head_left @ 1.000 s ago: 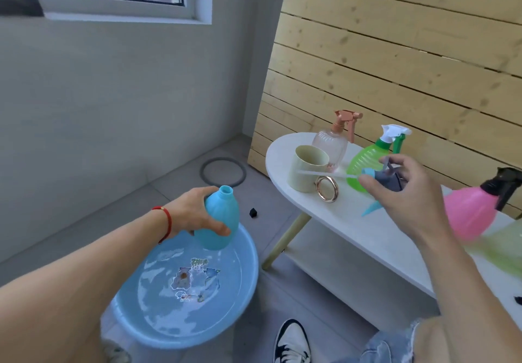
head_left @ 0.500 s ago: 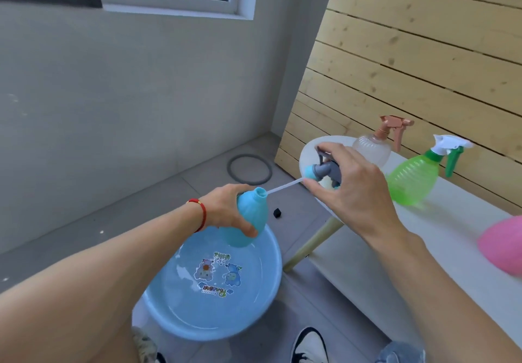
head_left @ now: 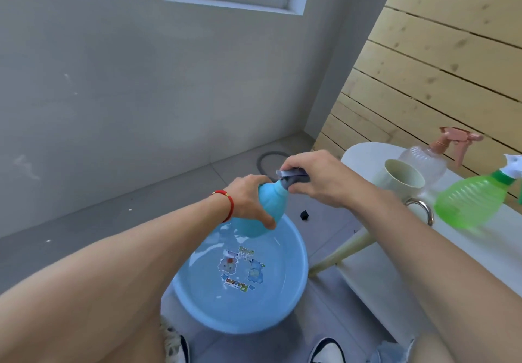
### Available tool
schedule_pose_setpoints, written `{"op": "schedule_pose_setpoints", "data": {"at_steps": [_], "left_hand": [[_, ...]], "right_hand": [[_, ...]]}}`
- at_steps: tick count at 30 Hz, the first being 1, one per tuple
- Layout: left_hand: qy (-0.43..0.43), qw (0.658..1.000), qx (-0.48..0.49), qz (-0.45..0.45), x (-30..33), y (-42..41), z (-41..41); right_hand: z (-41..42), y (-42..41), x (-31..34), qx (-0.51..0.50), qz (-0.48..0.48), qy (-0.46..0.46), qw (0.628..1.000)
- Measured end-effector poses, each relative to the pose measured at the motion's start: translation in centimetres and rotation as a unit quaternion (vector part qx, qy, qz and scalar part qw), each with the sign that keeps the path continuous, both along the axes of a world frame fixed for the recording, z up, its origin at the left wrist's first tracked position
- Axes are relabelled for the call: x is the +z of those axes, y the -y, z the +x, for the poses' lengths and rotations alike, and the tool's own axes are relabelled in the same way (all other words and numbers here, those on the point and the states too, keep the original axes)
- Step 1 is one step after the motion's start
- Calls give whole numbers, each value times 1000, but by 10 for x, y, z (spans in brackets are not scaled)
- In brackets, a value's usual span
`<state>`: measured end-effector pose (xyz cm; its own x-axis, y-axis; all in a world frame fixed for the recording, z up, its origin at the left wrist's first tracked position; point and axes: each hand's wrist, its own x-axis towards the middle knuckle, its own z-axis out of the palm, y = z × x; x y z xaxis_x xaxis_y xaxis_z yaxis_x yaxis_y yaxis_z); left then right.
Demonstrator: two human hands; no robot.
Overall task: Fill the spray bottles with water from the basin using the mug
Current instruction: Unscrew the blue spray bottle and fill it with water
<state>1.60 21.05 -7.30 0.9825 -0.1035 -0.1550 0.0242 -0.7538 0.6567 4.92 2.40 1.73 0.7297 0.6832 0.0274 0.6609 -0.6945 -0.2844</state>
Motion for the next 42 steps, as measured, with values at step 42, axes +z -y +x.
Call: {"op": "schedule_pose_setpoints", "data": {"at_steps": [42], "left_hand": [[98, 991, 72, -50, -5, -4, 4]], "right_hand": [[5, -24, 2, -172, 61, 98, 978]]}}
